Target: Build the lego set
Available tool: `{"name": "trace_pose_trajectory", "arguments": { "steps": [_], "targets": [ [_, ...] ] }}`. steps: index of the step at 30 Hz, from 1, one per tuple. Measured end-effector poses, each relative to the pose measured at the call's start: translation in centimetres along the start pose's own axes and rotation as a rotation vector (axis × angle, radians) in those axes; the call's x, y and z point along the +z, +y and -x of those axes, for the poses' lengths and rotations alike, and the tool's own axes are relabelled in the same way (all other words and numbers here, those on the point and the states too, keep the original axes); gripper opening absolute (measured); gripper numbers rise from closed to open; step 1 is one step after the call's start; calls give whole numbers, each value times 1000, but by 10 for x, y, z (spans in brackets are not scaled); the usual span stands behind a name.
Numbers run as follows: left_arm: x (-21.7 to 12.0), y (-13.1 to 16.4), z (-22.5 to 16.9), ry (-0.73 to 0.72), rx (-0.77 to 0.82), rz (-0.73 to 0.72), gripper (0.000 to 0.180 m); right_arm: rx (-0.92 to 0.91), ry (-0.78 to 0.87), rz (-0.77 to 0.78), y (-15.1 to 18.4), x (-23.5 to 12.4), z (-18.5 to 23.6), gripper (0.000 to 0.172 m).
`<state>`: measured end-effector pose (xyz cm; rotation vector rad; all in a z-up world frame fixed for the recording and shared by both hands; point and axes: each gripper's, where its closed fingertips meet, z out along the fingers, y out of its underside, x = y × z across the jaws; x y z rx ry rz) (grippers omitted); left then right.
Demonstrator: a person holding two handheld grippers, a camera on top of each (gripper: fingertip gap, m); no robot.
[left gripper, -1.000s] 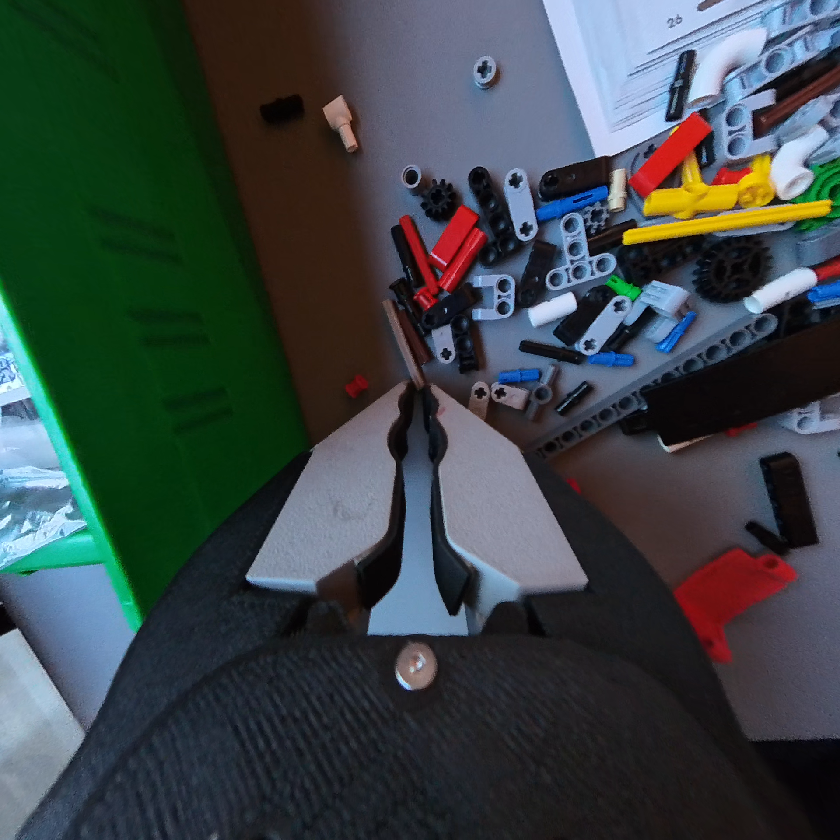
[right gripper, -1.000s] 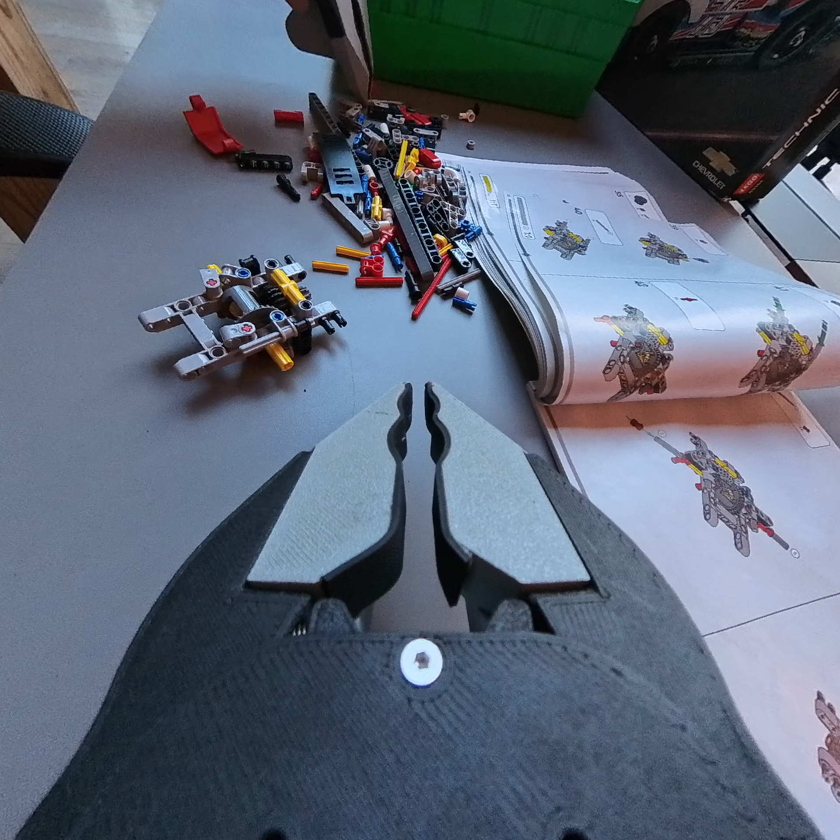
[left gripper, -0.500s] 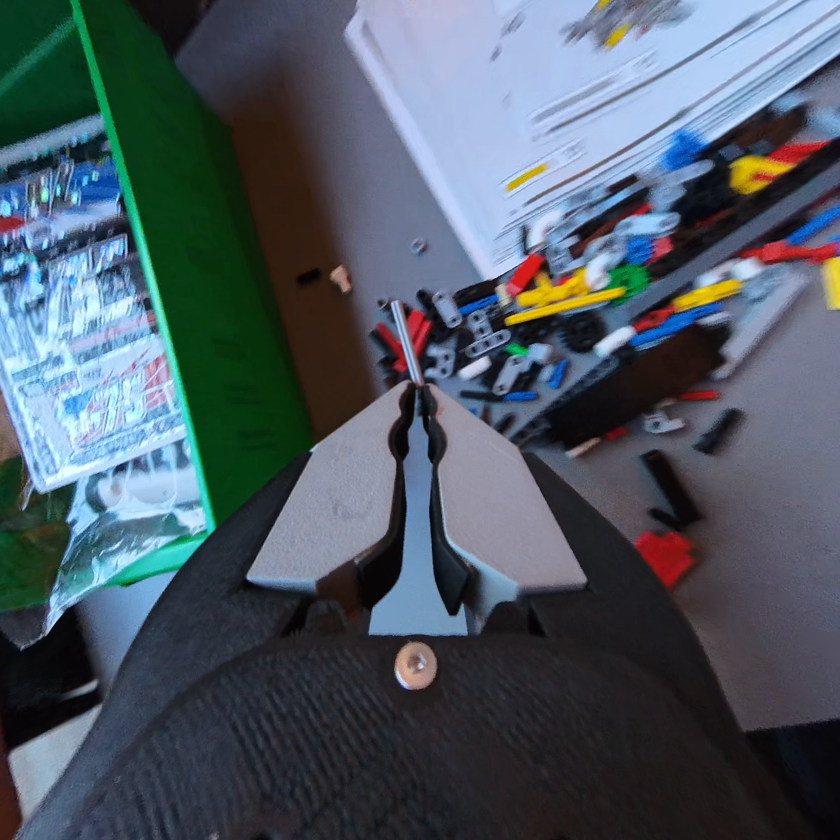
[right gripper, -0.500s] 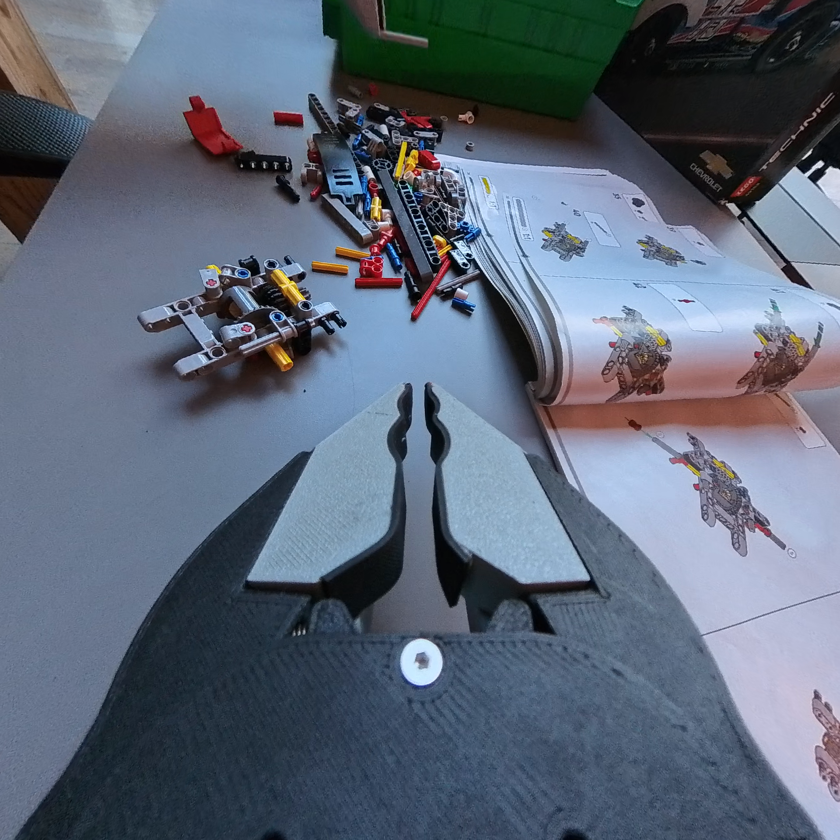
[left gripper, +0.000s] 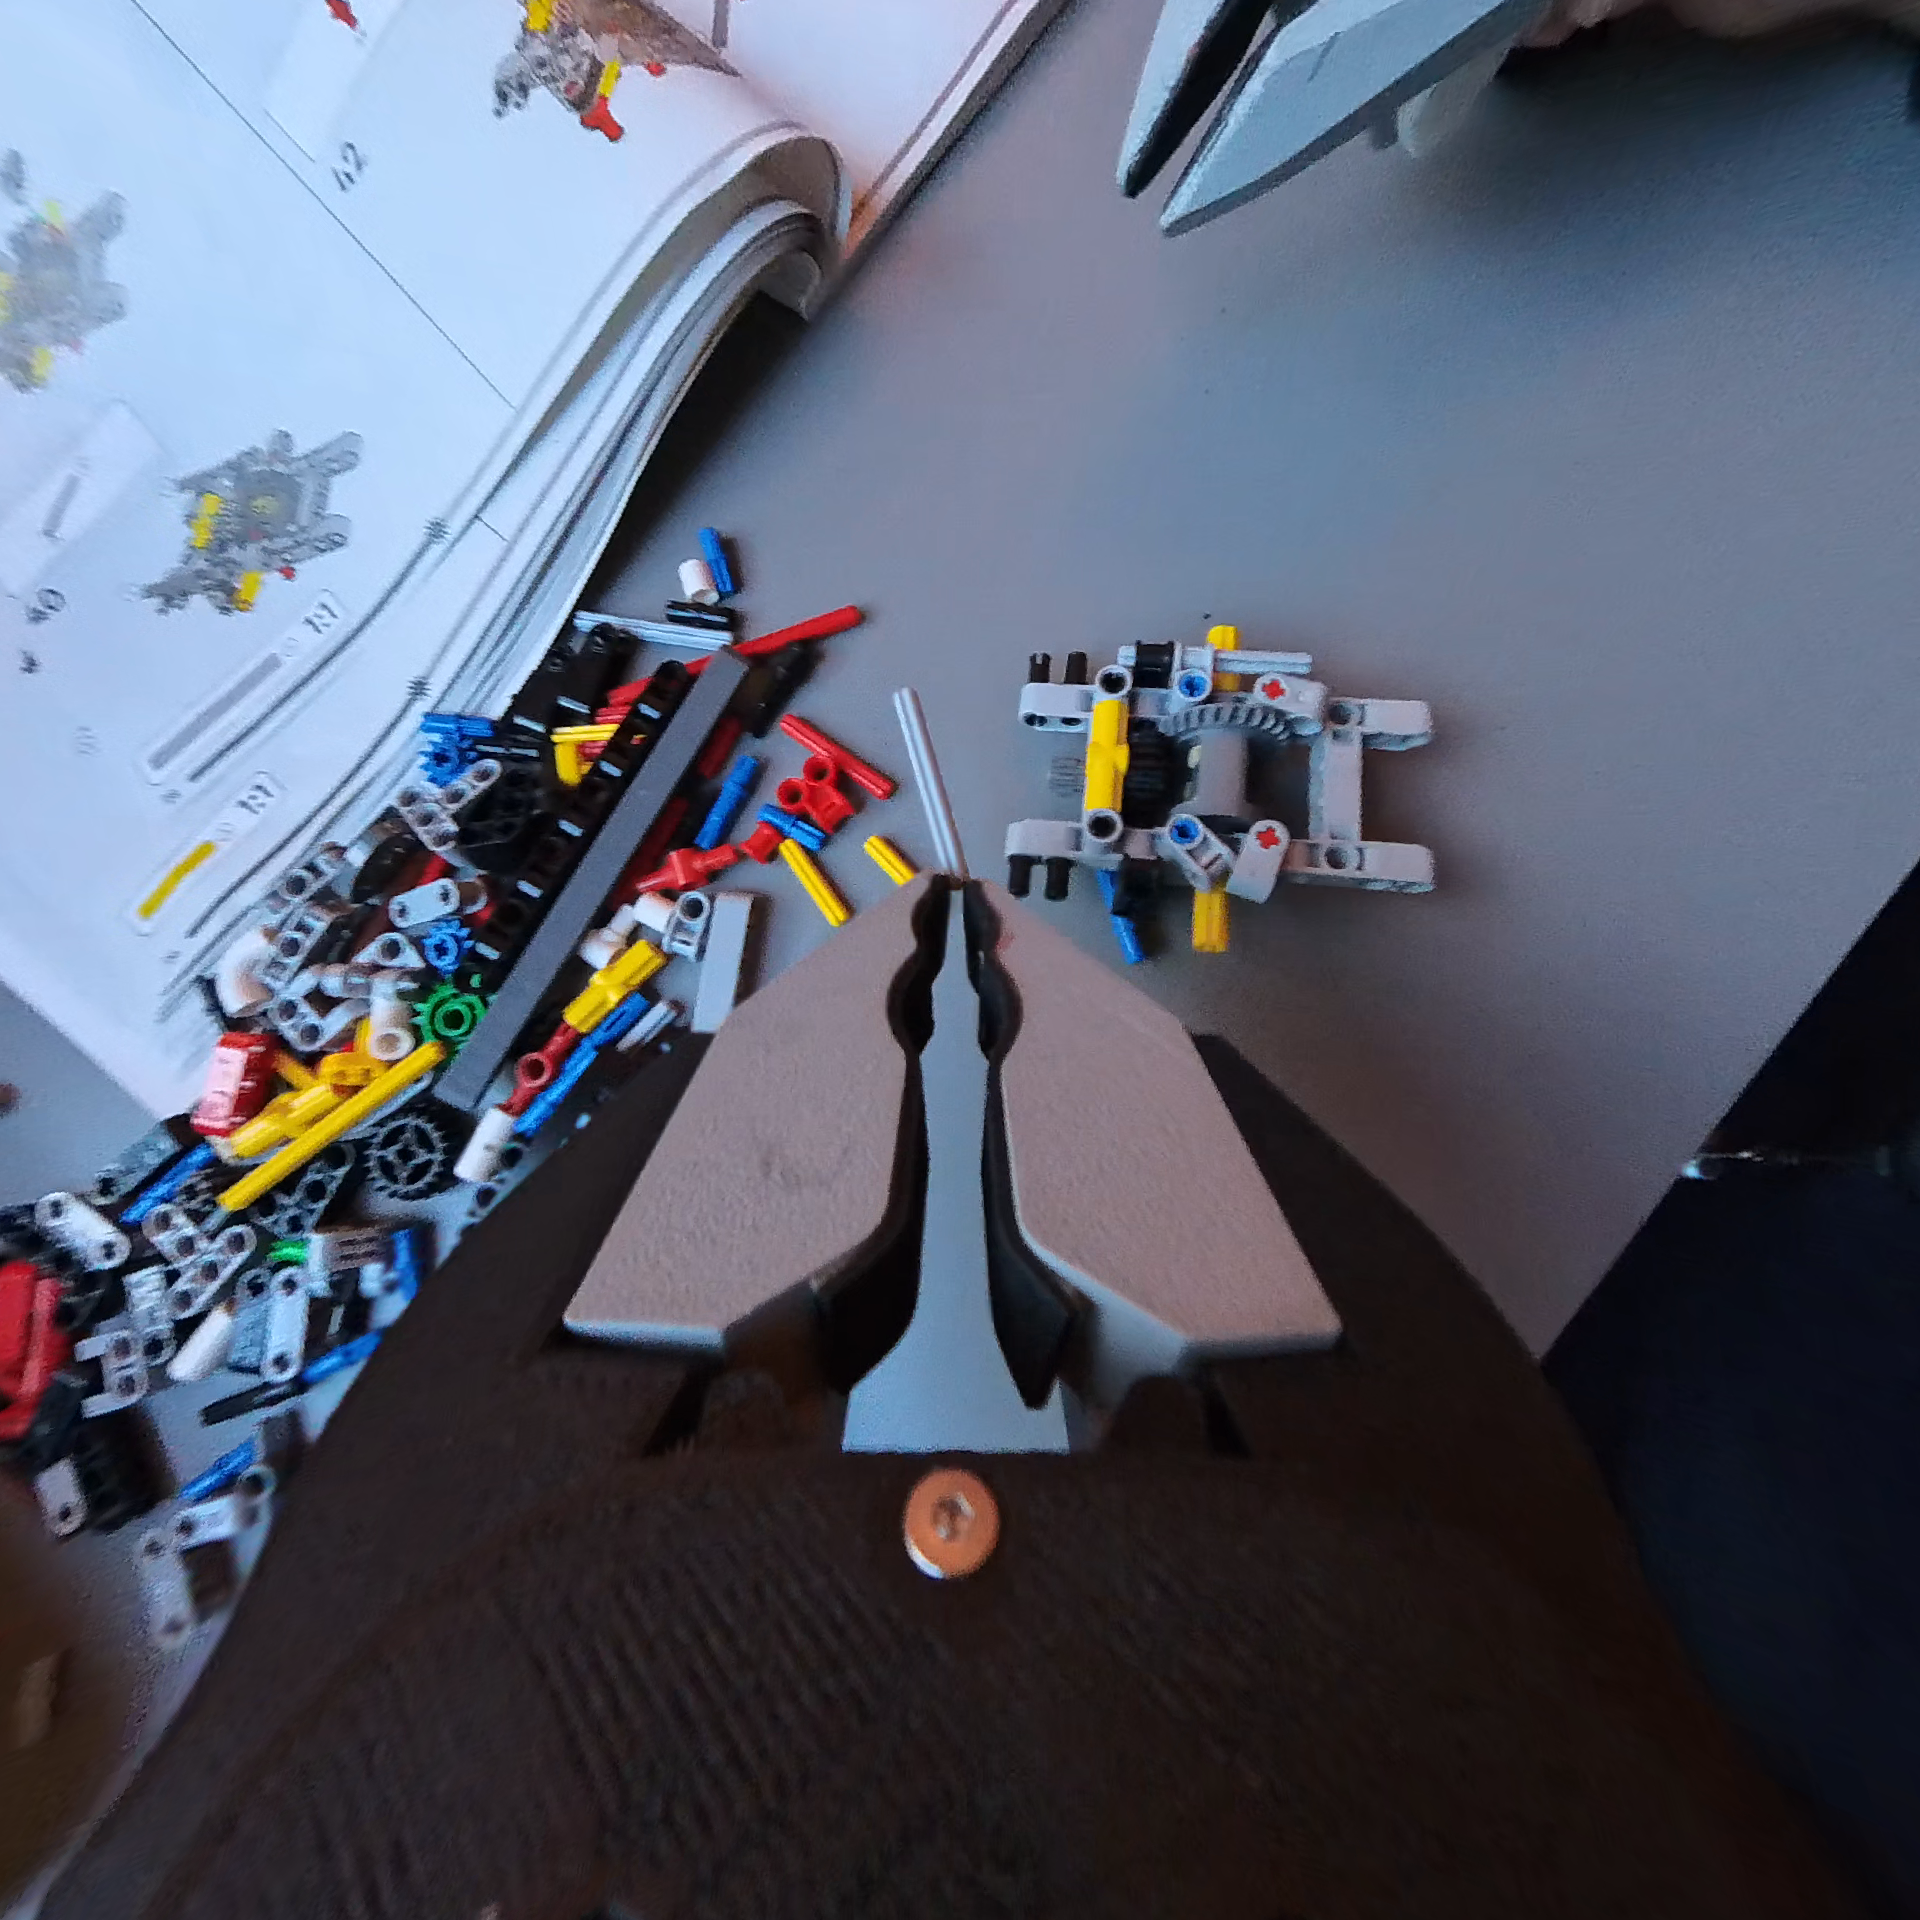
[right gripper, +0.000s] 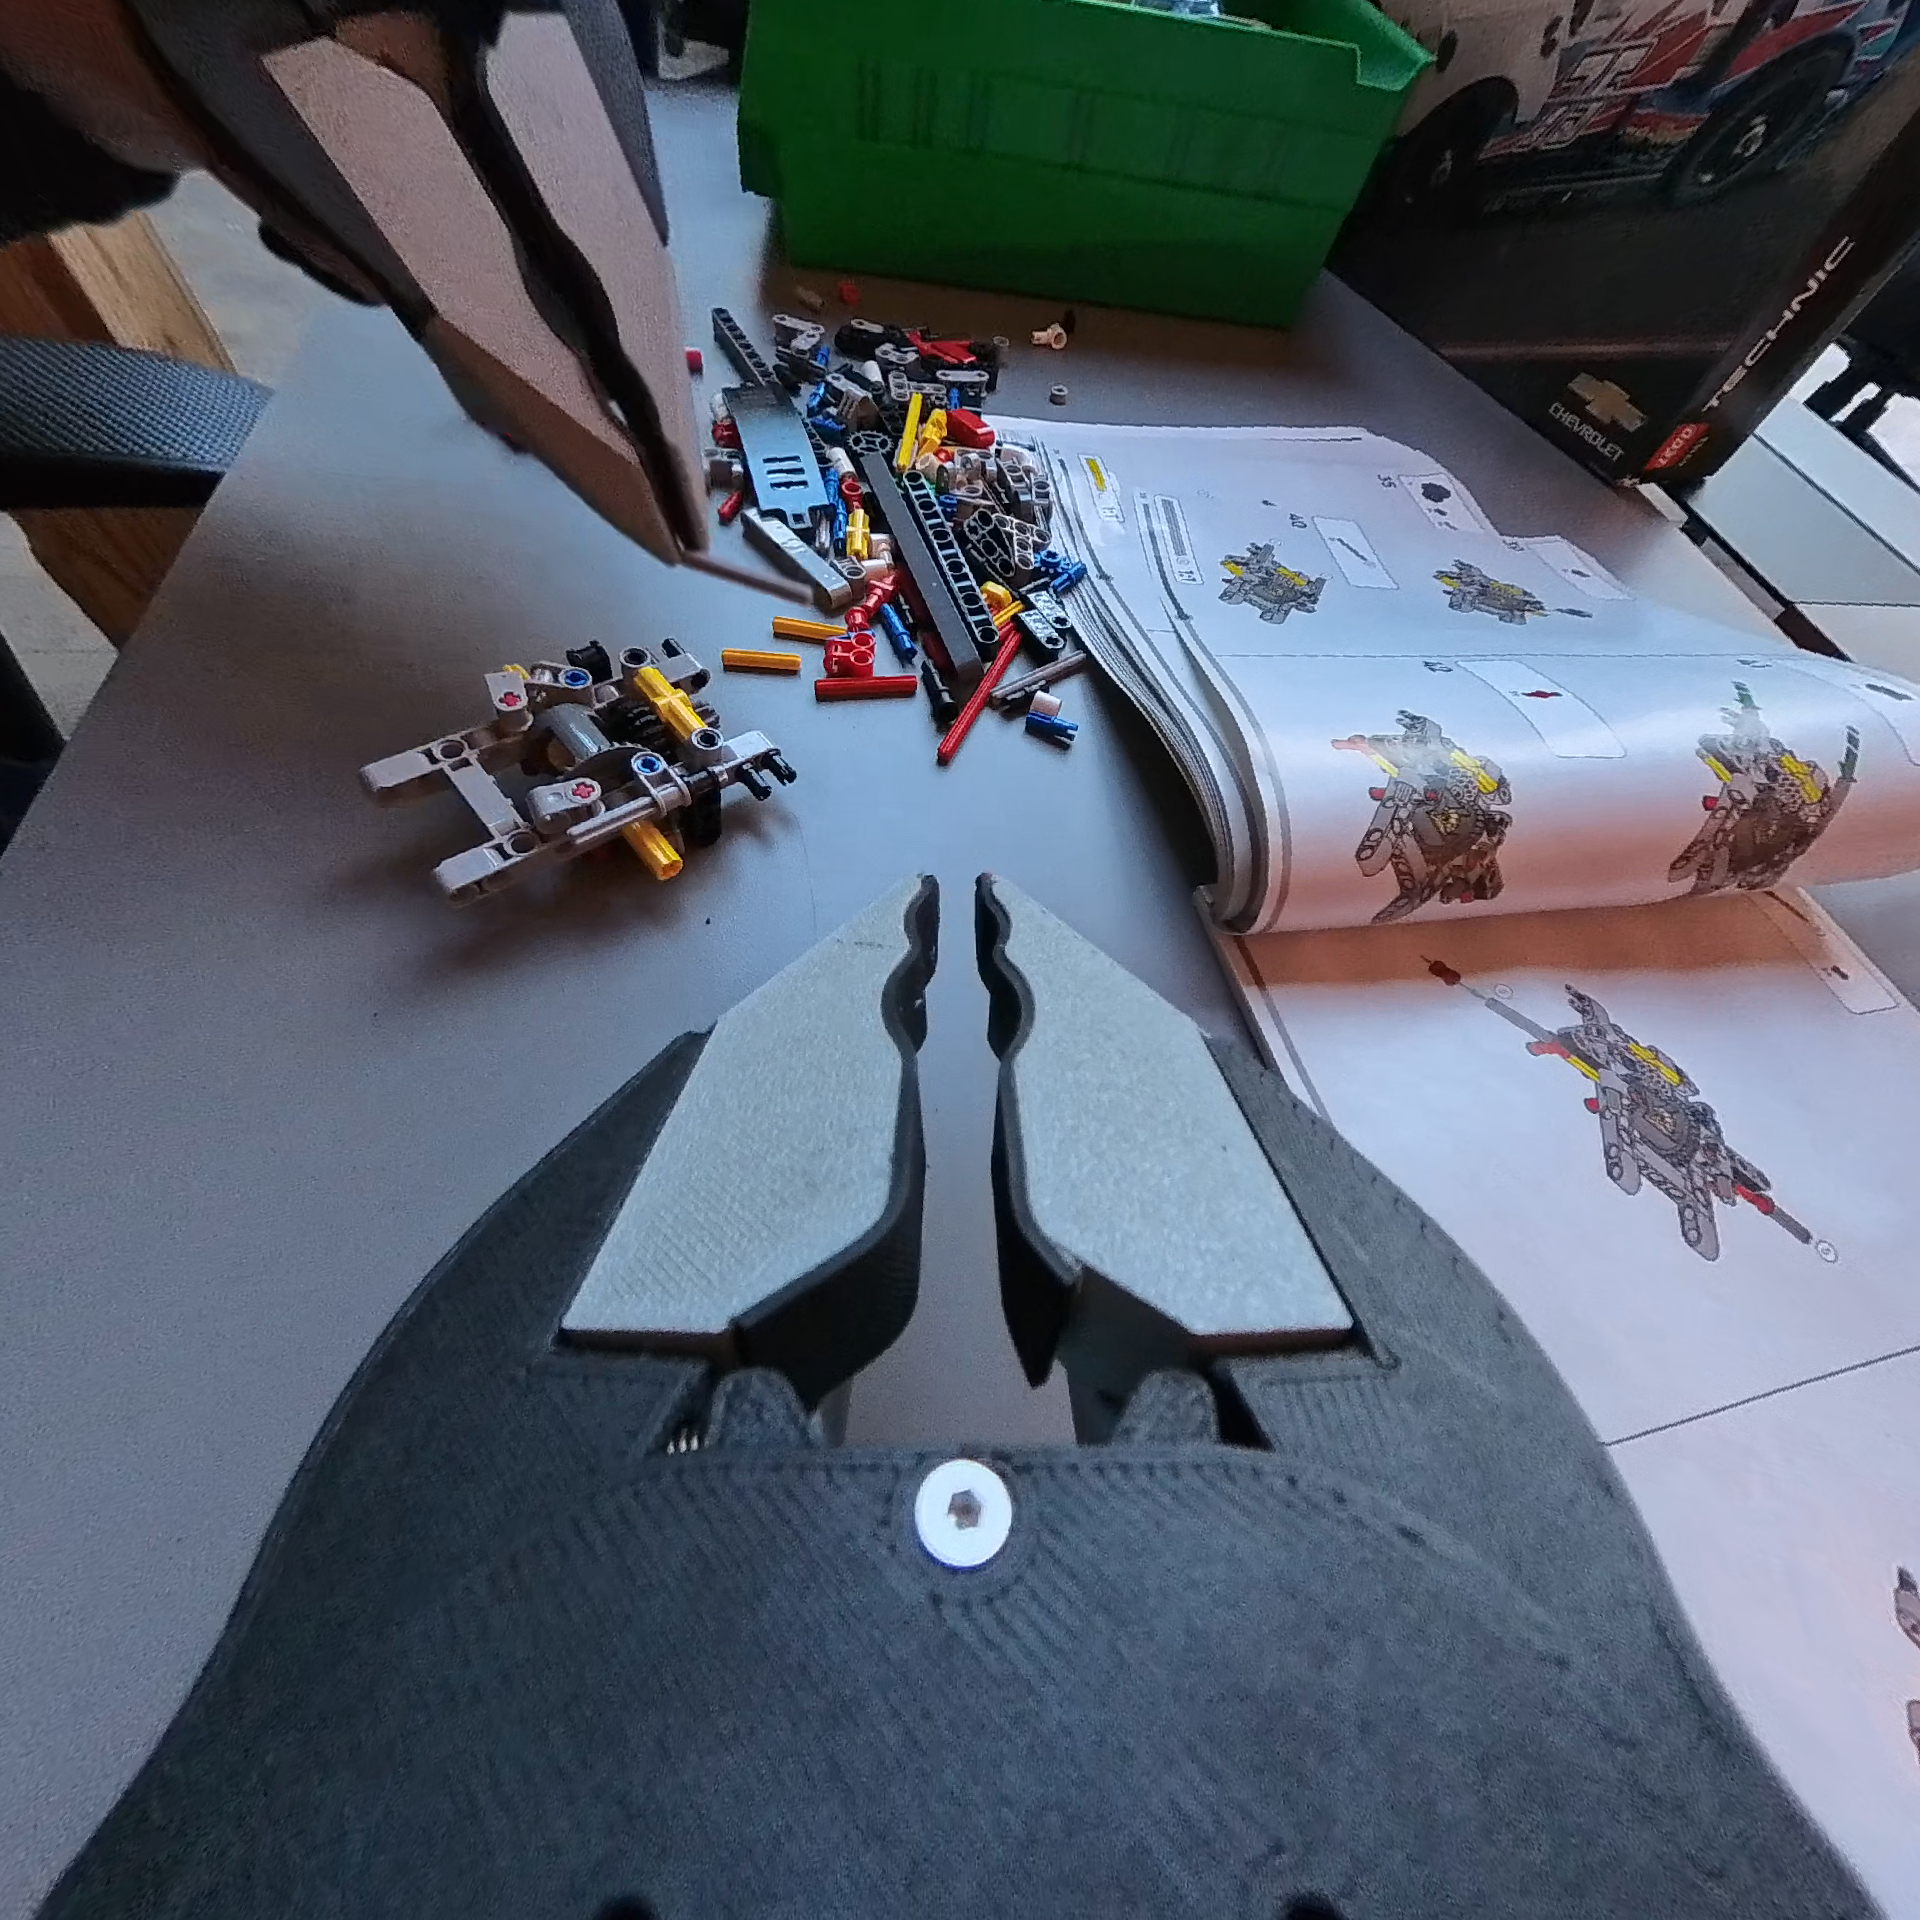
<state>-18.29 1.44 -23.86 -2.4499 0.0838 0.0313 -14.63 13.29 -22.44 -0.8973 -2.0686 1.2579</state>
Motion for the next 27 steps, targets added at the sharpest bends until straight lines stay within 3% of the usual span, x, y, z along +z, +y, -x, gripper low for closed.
{"name": "trace_pose_trajectory", "arguments": {
  "steps": [12, 23, 25, 27],
  "targets": [
    [-3, -16, -17, 145, -64, -169, 0, -36, -60, -5, -5, 6, 18, 7],
    [-3, -57, -52, 217, 37, -356, 0, 354, -403, -222, -43, -2, 47, 36],
    [-2, -62, -59, 228, 73, -371, 0, 410, -457, -237, -45, -3, 50, 37],
    [1, -64, -64, 230, 106, -367, 0, 434, -513, -257, -49, -6, 55, 27]
  ]
}}
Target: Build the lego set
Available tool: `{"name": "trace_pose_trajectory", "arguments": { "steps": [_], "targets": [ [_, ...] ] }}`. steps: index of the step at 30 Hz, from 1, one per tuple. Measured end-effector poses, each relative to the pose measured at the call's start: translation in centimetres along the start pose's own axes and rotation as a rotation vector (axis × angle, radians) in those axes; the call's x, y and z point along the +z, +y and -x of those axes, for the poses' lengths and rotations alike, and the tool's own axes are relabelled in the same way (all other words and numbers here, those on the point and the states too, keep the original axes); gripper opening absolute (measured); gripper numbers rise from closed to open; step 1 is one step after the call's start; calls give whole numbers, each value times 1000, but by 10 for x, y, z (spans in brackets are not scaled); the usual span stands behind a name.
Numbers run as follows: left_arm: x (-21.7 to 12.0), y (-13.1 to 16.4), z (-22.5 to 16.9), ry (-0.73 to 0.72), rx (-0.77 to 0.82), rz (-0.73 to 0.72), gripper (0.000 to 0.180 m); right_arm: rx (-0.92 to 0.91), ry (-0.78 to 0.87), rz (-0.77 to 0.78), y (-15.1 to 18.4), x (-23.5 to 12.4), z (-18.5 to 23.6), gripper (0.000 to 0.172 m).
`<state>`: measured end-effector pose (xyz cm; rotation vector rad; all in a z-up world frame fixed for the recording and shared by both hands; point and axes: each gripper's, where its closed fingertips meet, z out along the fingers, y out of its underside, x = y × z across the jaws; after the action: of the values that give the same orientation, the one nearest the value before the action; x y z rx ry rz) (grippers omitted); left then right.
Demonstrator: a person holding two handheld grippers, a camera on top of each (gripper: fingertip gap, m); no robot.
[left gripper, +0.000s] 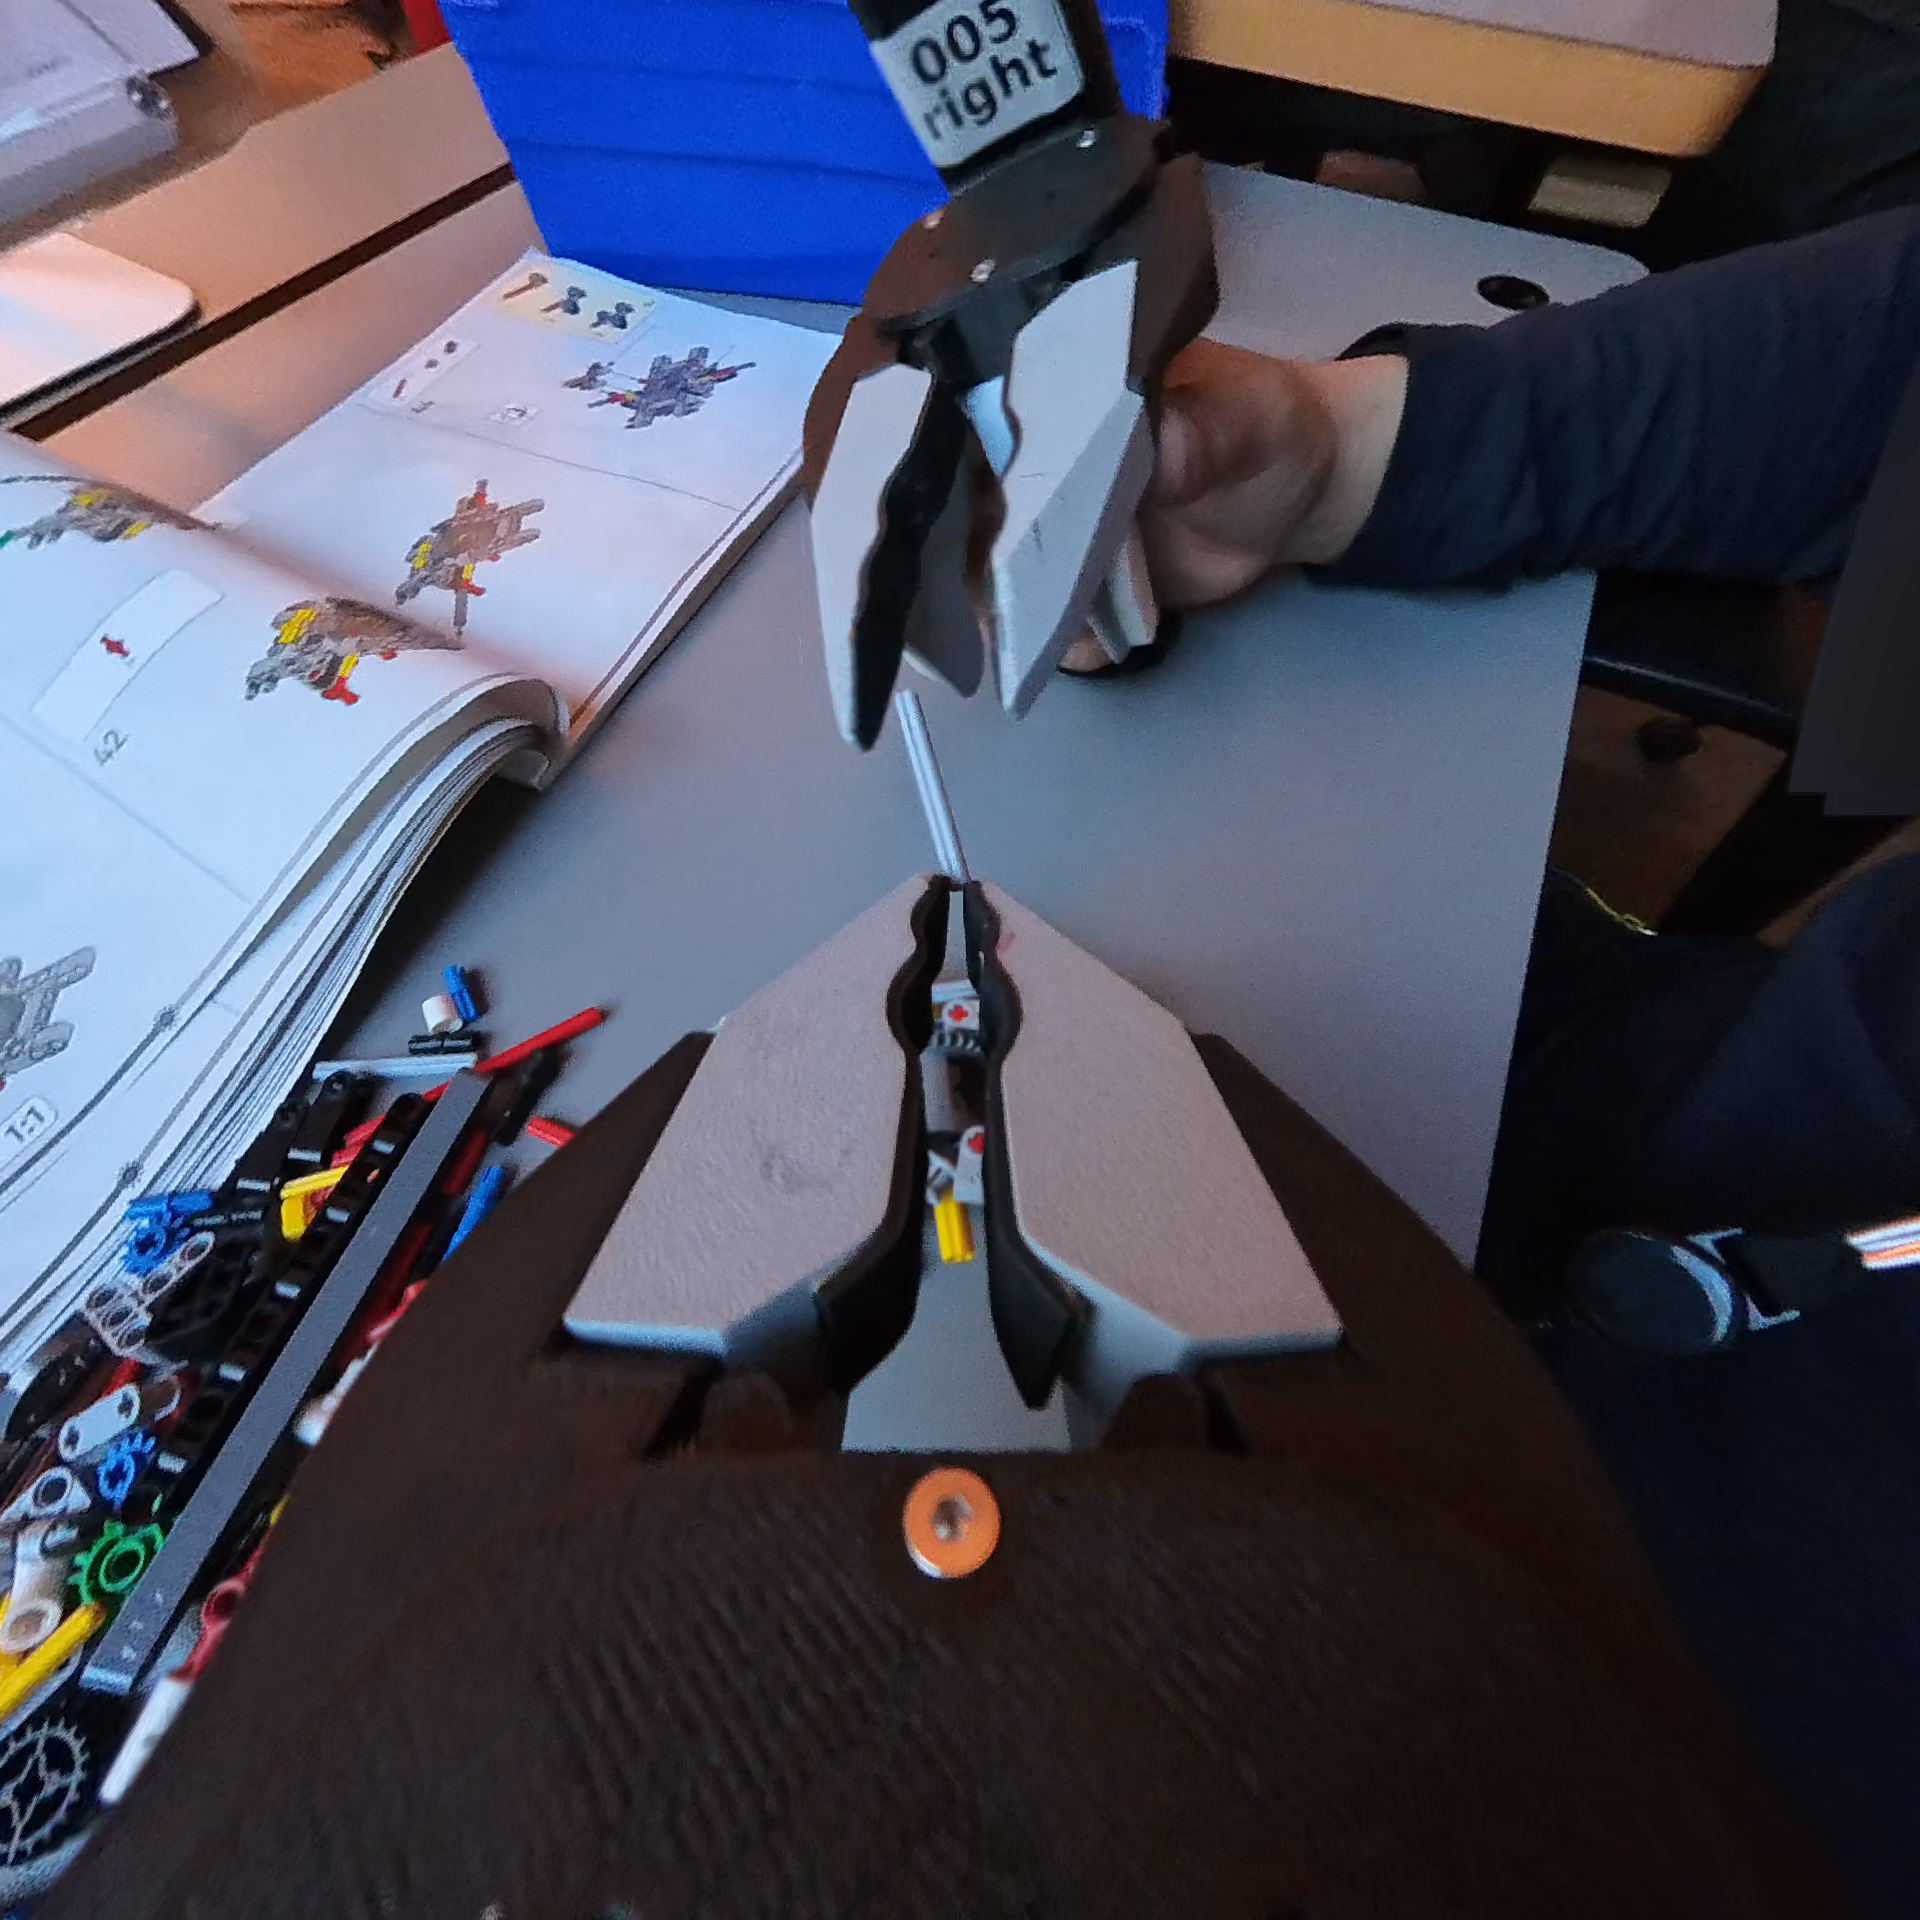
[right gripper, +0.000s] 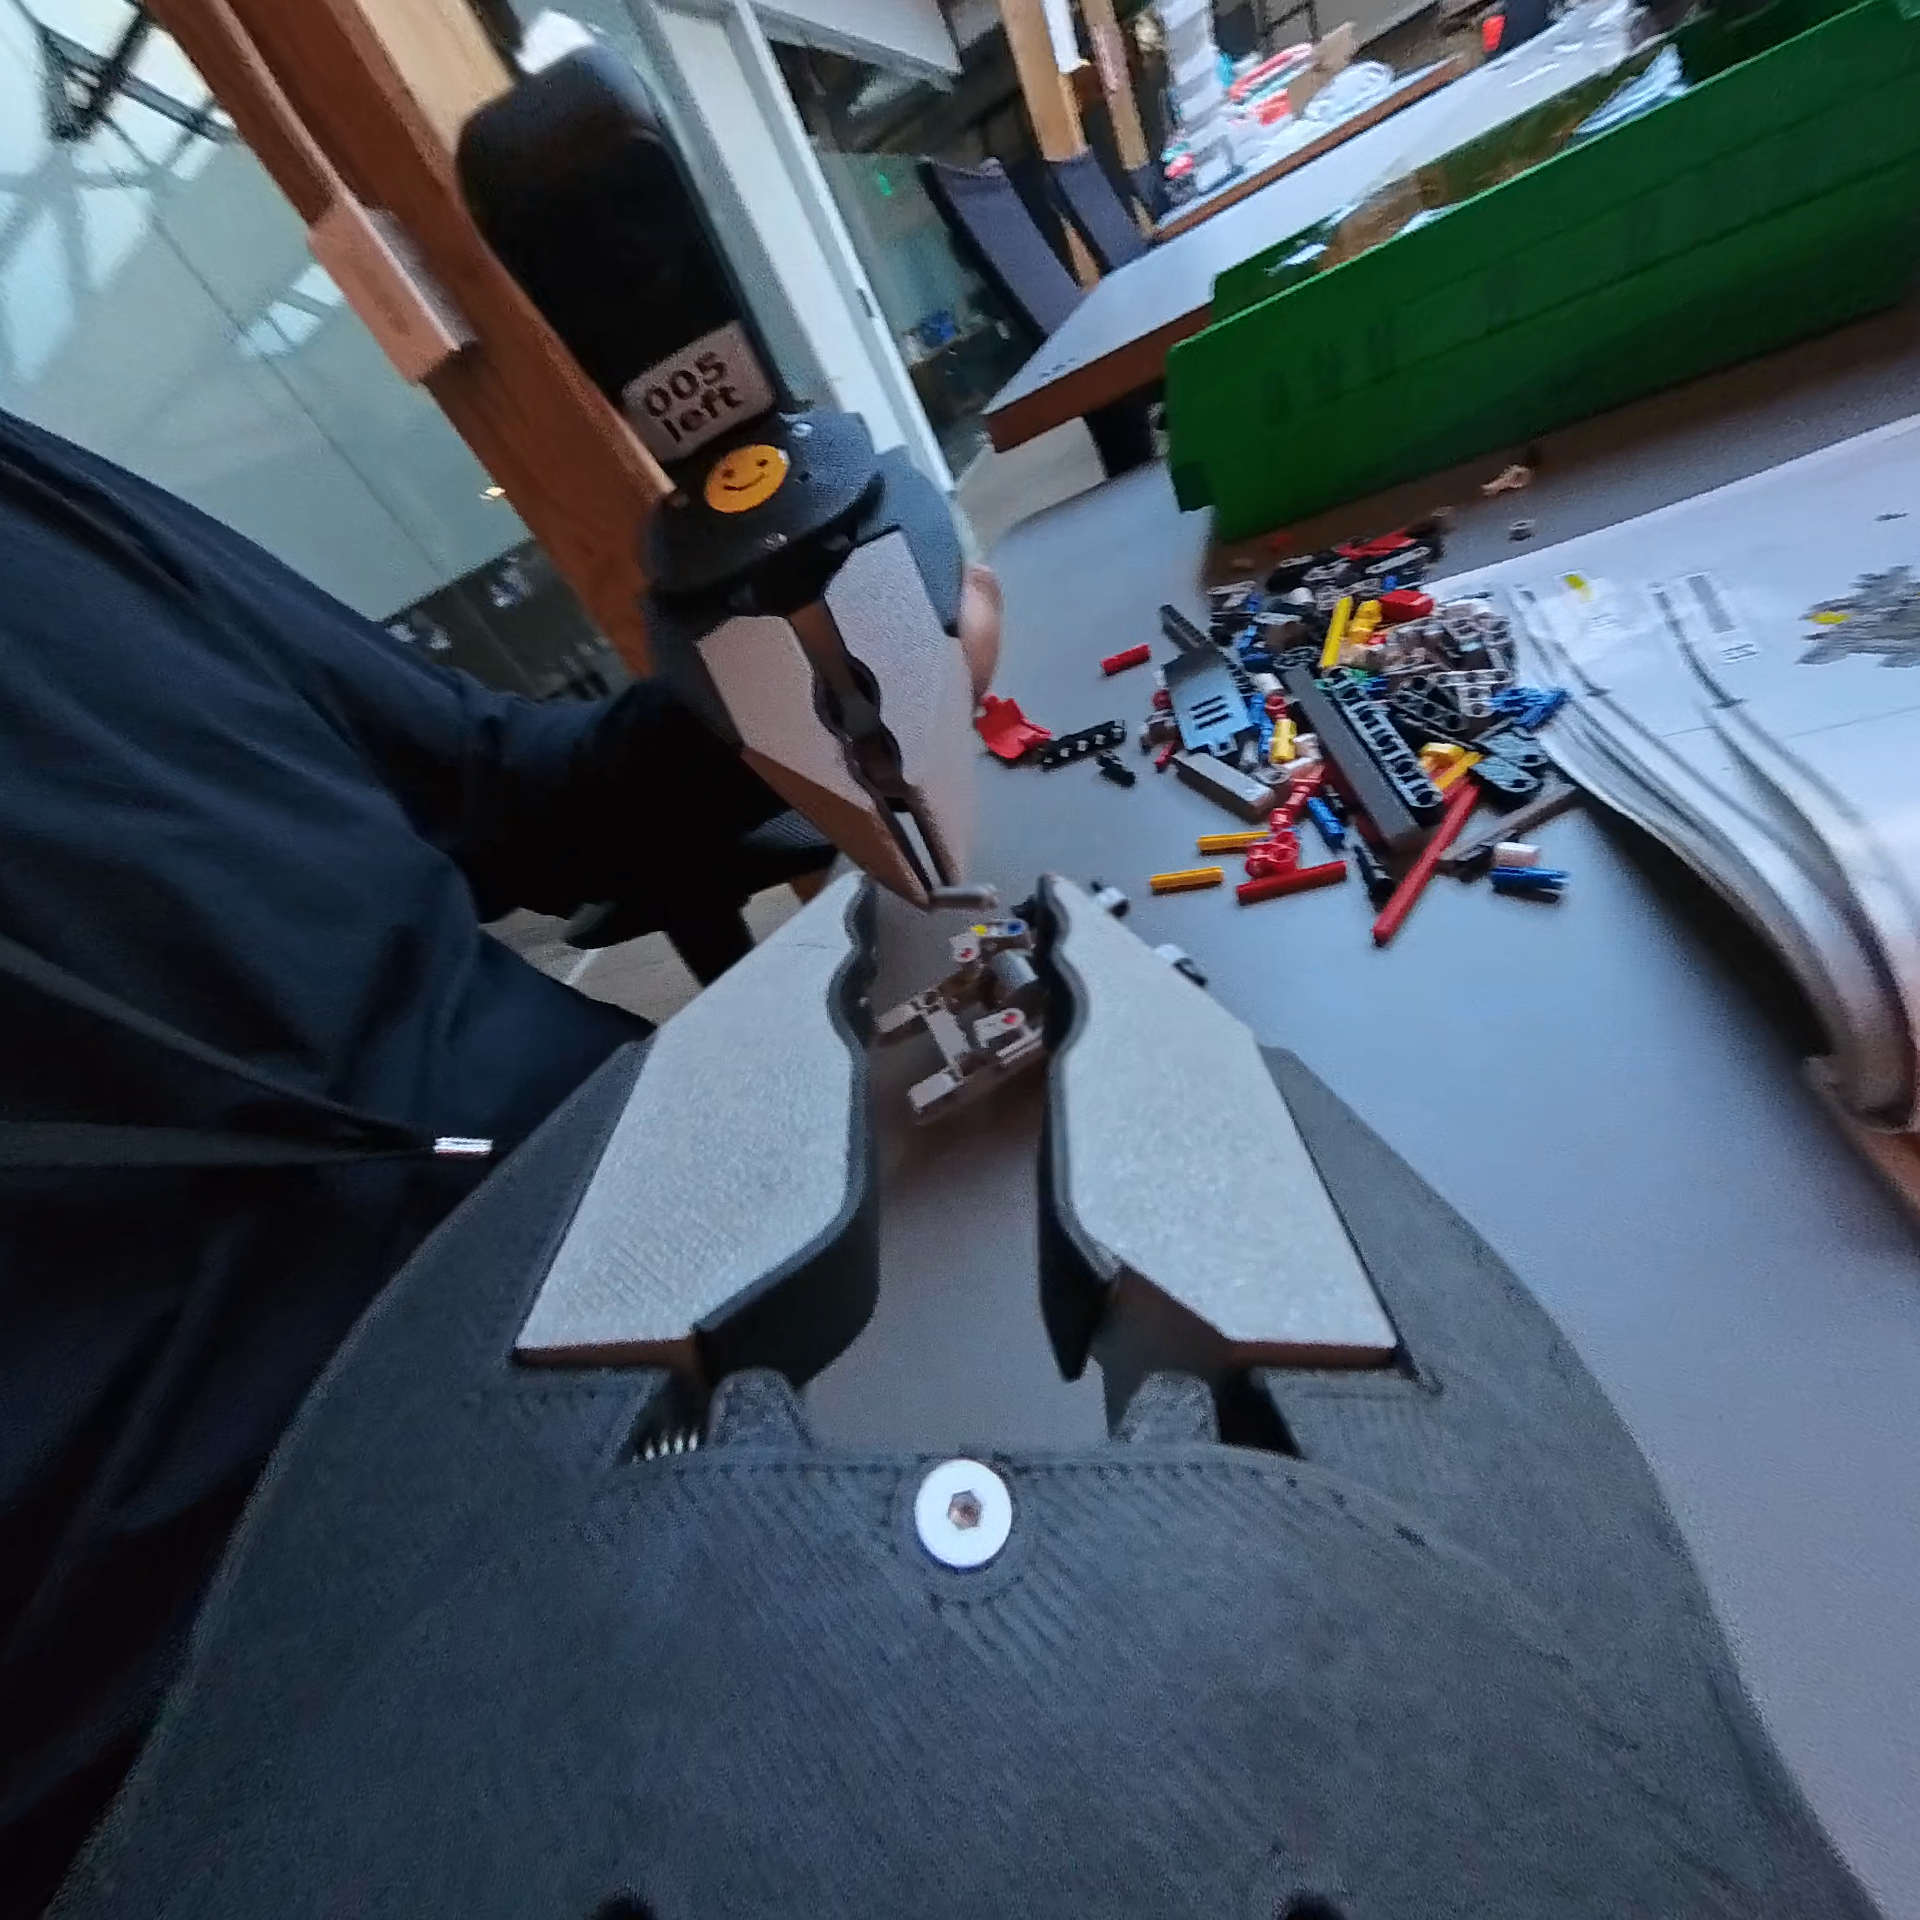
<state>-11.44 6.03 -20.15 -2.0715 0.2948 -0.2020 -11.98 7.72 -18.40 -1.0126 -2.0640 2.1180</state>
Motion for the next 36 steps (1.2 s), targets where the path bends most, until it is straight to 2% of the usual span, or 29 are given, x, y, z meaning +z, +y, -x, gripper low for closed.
{"name": "trace_pose_trajectory", "arguments": {
  "steps": [4, 9, 17, 24, 26, 28, 30, 33, 36],
  "targets": [
    [5, 3, -3, -10, 41, 36, 0, 39, -124, -6, 1, 1, 17, 5],
    [5, 7, 0, -35, 46, 67, 0, 23, -71, 12, 3, 1, 10, 5],
    [14, 17, -5, -17, 5, 128, 0, -48, 8, 142, 19, -2, 3, 1],
    [9, 28, 1, -38, -71, 184, 25, -65, 200, 246, 32, -22, -29, 1],
    [4, 36, 0, -36, -96, 235, 27, -84, 239, 270, 34, -26, -36, 4],
    [2, 47, 0, -59, -80, 302, 26, -89, 269, 284, 36, -28, -41, 14],
    [3, 59, 1, -93, -45, 380, 17, -84, 287, 304, 38, -29, -44, 23],
    [4, 63, 4, -134, 5, 410, 8, -106, 299, 312, 39, -29, -45, 29],
    [4, 63, 5, -123, -3, 411, 7, -147, 285, 322, 40, -26, -39, 33]
  ]
}}
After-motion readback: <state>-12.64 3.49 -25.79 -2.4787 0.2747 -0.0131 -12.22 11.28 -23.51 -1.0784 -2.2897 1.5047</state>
